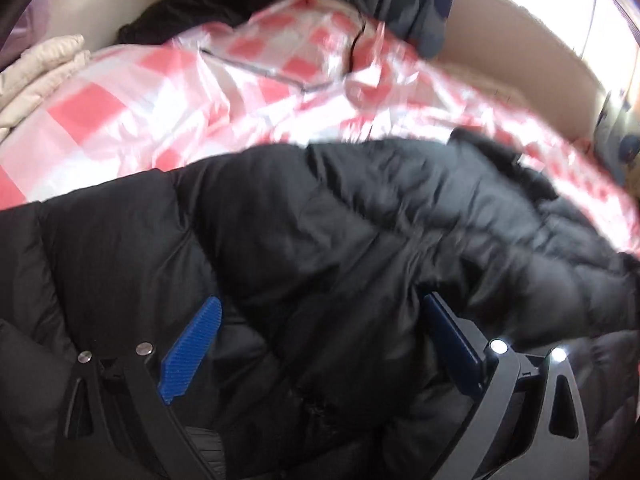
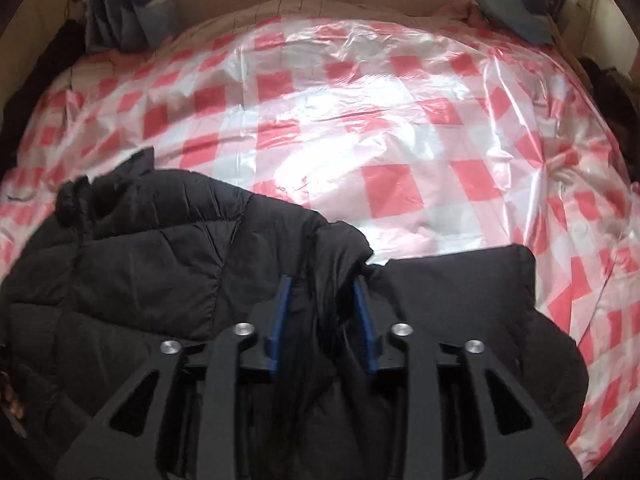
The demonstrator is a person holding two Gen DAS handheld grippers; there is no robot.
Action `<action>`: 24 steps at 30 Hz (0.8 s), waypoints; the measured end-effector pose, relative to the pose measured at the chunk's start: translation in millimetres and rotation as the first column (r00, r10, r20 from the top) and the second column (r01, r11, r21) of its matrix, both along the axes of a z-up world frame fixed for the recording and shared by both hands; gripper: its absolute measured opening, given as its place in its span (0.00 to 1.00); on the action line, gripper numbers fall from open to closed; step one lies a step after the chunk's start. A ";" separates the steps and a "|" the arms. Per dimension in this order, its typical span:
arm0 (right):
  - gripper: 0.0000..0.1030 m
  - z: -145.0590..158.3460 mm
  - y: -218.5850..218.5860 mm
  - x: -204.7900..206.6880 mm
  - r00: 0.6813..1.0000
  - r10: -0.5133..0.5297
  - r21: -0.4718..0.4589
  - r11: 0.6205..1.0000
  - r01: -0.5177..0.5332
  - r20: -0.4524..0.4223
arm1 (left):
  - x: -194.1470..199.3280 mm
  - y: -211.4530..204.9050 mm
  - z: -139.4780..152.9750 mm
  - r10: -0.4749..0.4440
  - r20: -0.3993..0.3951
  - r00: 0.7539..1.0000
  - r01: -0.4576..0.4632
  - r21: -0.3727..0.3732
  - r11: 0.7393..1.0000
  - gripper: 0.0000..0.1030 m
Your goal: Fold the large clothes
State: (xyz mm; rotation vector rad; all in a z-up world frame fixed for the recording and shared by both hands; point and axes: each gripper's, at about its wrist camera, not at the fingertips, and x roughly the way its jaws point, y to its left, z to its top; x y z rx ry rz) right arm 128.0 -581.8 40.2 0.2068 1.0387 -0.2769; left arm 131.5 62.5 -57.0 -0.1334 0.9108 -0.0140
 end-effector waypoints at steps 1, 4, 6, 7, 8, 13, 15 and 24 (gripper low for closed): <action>0.53 18.4 -12.7 -24.0 0.997 -0.028 0.039 0.999 0.025 0.079 | -2.4 2.7 -1.2 -0.001 -0.001 1.000 0.001 -0.006 1.000 0.93; 0.77 59.9 -64.8 -96.8 0.963 -0.184 0.147 0.977 0.157 0.195 | -15.2 15.6 7.8 0.015 -0.005 1.000 -0.016 -0.048 0.999 0.93; 0.78 65.9 -104.2 -151.1 0.950 -0.277 0.153 0.955 0.254 0.148 | -28.3 19.7 17.2 0.017 0.000 1.000 -0.017 -0.092 0.996 0.93; 0.78 63.5 -120.5 -172.5 0.941 -0.318 0.136 0.944 0.302 0.119 | -35.7 19.3 22.8 0.017 0.008 1.000 -0.016 -0.111 0.994 0.93; 0.78 59.4 -134.7 -190.5 0.928 -0.359 0.135 0.929 0.346 0.094 | -49.4 16.9 32.1 0.012 0.017 1.000 -0.010 -0.127 0.992 0.93; 0.78 17.4 -184.1 -253.0 0.872 -0.490 0.205 0.854 0.479 0.007 | -91.9 -3.3 54.4 -0.005 0.047 0.999 0.014 -0.195 0.981 0.93; 0.78 -2.5 -183.2 -248.6 0.870 -0.492 0.233 0.843 0.486 -0.031 | -106.1 -11.9 59.3 0.008 0.086 0.996 0.011 -0.221 0.975 0.93; 0.03 1.1 -129.7 -193.7 0.933 -0.346 0.093 0.937 0.337 0.097 | -105.8 -22.8 53.2 0.008 0.094 0.996 0.009 -0.181 0.983 0.93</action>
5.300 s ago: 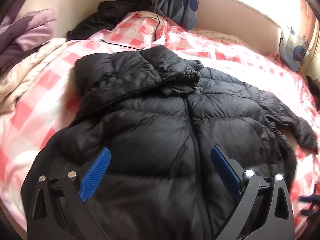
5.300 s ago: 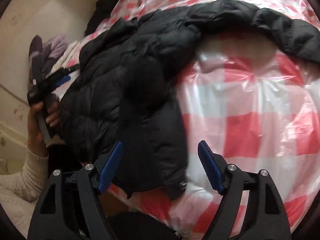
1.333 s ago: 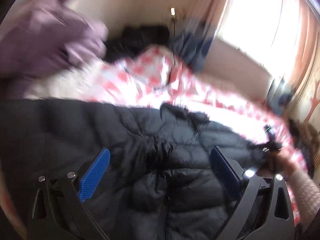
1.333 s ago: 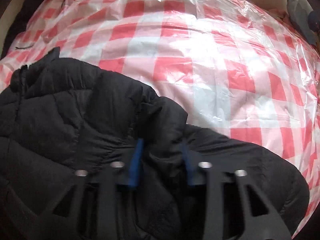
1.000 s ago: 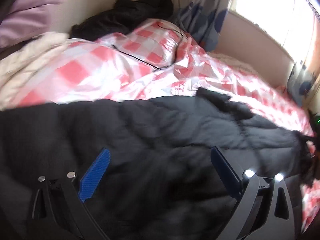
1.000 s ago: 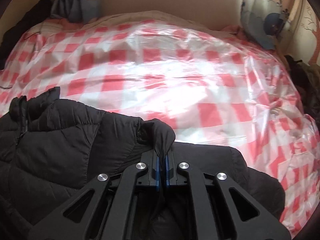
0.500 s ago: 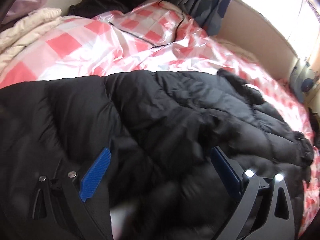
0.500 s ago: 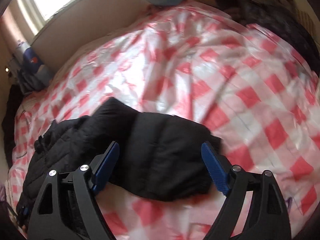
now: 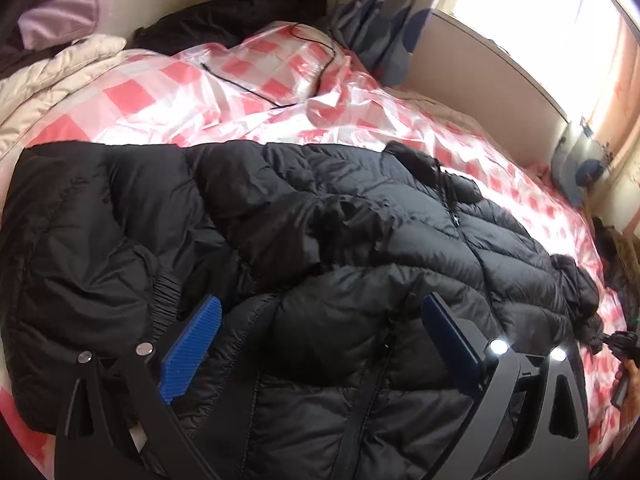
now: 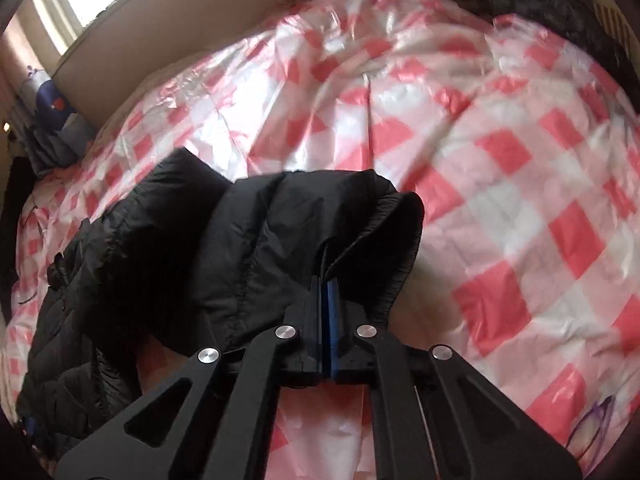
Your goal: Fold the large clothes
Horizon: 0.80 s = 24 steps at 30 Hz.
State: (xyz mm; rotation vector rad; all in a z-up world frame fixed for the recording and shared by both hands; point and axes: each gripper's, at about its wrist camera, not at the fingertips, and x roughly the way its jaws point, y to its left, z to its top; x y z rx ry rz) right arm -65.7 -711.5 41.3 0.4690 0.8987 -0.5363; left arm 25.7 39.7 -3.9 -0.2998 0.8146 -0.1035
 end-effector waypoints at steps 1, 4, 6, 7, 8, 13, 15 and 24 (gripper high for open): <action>0.03 16.6 0.0 0.0 1.000 -0.006 -0.049 0.999 0.007 0.025 | 1.0 1.8 -0.8 0.006 -0.006 1.000 -0.007 -0.010 1.000 0.93; 0.03 78.4 -15.8 -9.3 0.993 -0.068 -0.229 0.969 0.089 0.100 | 1.9 5.1 -2.0 0.015 -0.024 1.000 -0.016 -0.044 0.999 0.93; 0.03 107.3 -39.7 -19.1 0.986 -0.131 -0.310 0.938 0.156 0.102 | 0.9 3.9 -0.9 0.006 -0.027 1.000 -0.007 -0.034 0.999 0.93; 0.03 113.6 -54.4 -23.6 0.981 -0.176 -0.348 0.918 0.191 0.076 | 0.5 3.4 -0.7 0.004 -0.028 1.000 -0.005 -0.023 1.000 0.93; 0.03 111.6 -66.6 -28.5 0.977 -0.207 -0.371 0.905 0.208 0.043 | 0.2 3.6 0.6 0.001 -0.031 1.000 -0.001 -0.008 1.000 0.93; 0.14 40.9 -121.8 -57.1 0.889 -0.378 -0.290 0.908 0.301 -0.259 | -11.3 37.5 30.2 0.036 0.042 0.998 -0.035 -0.009 0.999 0.93; 0.34 40.1 -120.8 -85.6 0.871 -0.461 -0.230 0.878 0.419 -0.172 | -21.6 64.8 47.9 0.061 0.092 0.994 -0.060 -0.011 0.998 0.93; 0.75 105.8 98.2 -94.7 0.942 -0.058 -0.144 0.983 0.111 0.331 | -48.5 118.2 36.3 -0.146 -0.012 0.989 0.145 0.199 0.969 0.93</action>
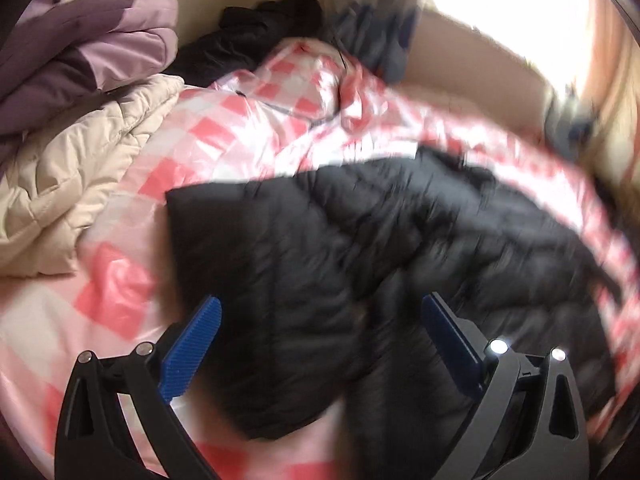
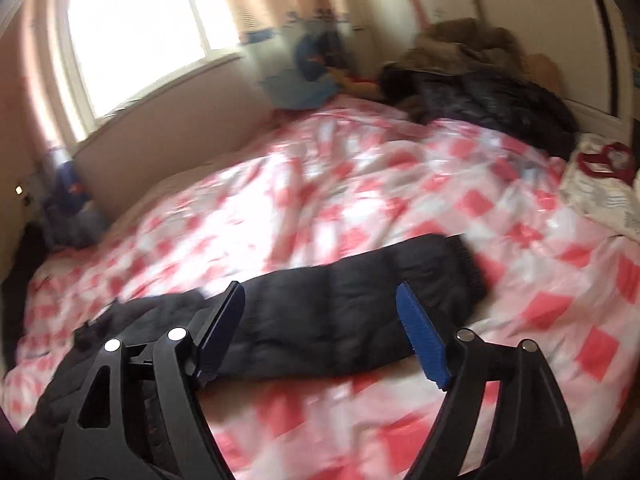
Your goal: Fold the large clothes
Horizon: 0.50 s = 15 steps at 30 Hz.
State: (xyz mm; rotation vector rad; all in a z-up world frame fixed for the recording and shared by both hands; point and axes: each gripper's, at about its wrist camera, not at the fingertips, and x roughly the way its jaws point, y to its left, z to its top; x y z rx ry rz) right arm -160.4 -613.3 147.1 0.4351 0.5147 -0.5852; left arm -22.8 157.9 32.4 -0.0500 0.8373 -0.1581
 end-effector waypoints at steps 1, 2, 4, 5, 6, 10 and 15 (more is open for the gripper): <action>0.80 -0.9 28.5 9.2 0.998 0.065 0.013 0.998 -0.065 0.025 | -5.0 -3.1 -6.4 -0.021 0.009 1.000 0.020 0.095 0.995 0.93; 0.82 -6.3 66.3 17.6 0.989 0.140 0.039 0.989 -0.142 0.051 | -8.2 -7.4 -11.4 -0.037 0.021 0.999 0.033 0.176 0.984 0.93; 0.82 -21.3 130.5 37.7 0.956 0.276 0.118 0.951 -0.286 0.095 | -10.4 -15.8 -25.5 -0.060 0.014 0.998 0.052 0.327 0.944 0.93; 0.82 -31.5 164.1 49.7 0.939 0.325 0.165 0.925 -0.341 0.115 | -10.7 -21.6 -36.8 -0.075 -0.002 0.997 0.069 0.409 0.910 0.93; 0.82 -40.6 194.5 61.2 0.920 0.371 0.200 0.899 -0.390 0.128 | -10.7 -25.3 -45.6 -0.083 -0.016 0.996 0.081 0.464 0.882 0.93; 0.82 -81.2 297.5 100.8 0.848 0.502 0.312 0.789 -0.529 0.169 | 1.8 -37.7 -81.8 -0.044 -0.049 0.998 0.066 0.682 0.728 0.58; 0.82 -111.8 357.4 118.1 0.811 0.579 0.289 0.764 -0.576 0.085 | 29.6 -28.4 -16.2 0.033 0.163 0.986 -0.119 0.549 0.827 0.17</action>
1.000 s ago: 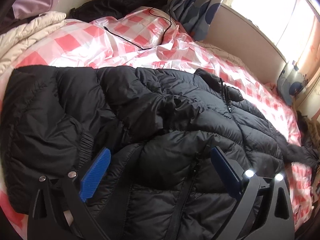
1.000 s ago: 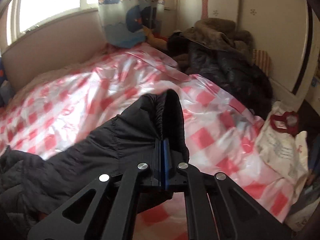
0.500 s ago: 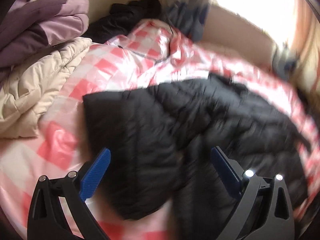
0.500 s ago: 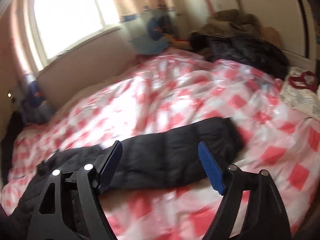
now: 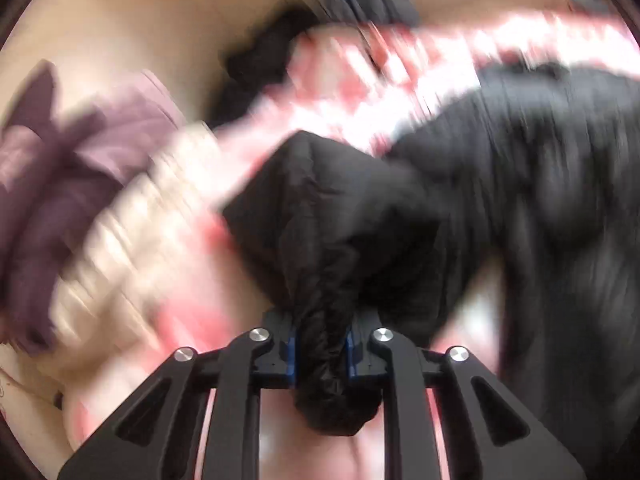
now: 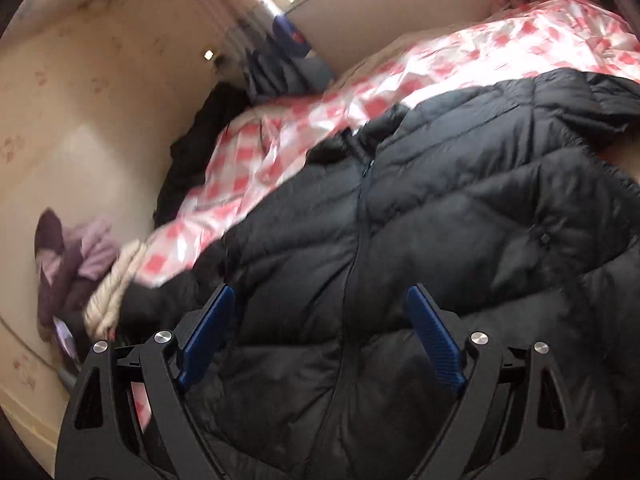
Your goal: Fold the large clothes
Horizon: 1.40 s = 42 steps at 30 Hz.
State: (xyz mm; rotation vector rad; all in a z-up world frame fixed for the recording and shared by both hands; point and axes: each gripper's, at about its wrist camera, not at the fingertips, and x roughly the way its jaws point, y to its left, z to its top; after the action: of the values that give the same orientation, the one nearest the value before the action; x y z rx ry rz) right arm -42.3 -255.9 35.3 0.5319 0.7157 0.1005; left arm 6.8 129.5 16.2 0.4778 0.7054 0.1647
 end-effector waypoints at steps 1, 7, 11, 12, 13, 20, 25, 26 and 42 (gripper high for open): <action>0.82 -3.6 2.1 1.2 1.000 0.003 -0.020 1.000 -0.003 -0.012 | 4.1 1.6 26.1 -0.022 0.075 0.997 0.023 -0.022 0.999 0.17; 0.82 -23.9 1.8 10.5 0.998 -0.025 -0.021 1.000 0.023 -0.066 | 56.4 88.1 167.8 0.115 0.203 0.972 -0.013 -0.448 0.894 0.25; 0.82 -35.0 8.6 13.6 0.995 0.016 -0.036 0.999 -0.019 -0.096 | 77.5 181.4 169.6 0.353 0.036 0.935 -0.221 -0.719 0.659 0.52; 0.82 -37.4 12.2 13.3 0.994 0.028 -0.044 0.999 -0.033 -0.102 | 75.3 192.9 171.7 0.350 0.025 0.937 -0.209 -0.760 0.615 0.52; 0.82 -39.1 15.6 13.7 0.993 0.041 -0.051 0.998 -0.046 -0.107 | 71.4 198.9 176.4 0.351 0.027 0.936 -0.201 -0.779 0.594 0.52; 0.84 -46.5 28.9 14.1 0.987 0.091 -0.075 0.992 -0.102 -0.134 | 10.6 189.0 220.2 0.395 0.198 0.897 -0.113 -0.762 0.638 0.81; 0.84 -41.9 25.7 8.8 0.989 0.085 -0.057 0.994 -0.093 -0.123 | 0.4 107.0 174.8 0.152 0.115 0.982 -0.018 -0.737 0.675 0.87; 0.84 -38.8 26.2 8.4 0.990 0.085 -0.060 0.994 -0.092 -0.108 | -0.3 86.3 160.9 0.077 0.093 0.993 0.017 -0.738 0.674 0.87; 0.91 -56.6 3.9 30.8 0.959 0.045 -0.199 0.974 -0.104 -0.281 | 149.1 -51.1 -73.0 -0.015 -0.427 0.904 -0.216 -0.488 0.846 0.89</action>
State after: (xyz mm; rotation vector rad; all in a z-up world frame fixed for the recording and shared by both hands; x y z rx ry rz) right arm -11.6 -252.0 -21.3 0.3156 1.0065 0.0198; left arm 155.9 78.4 -56.8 -0.0671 1.1580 -0.0400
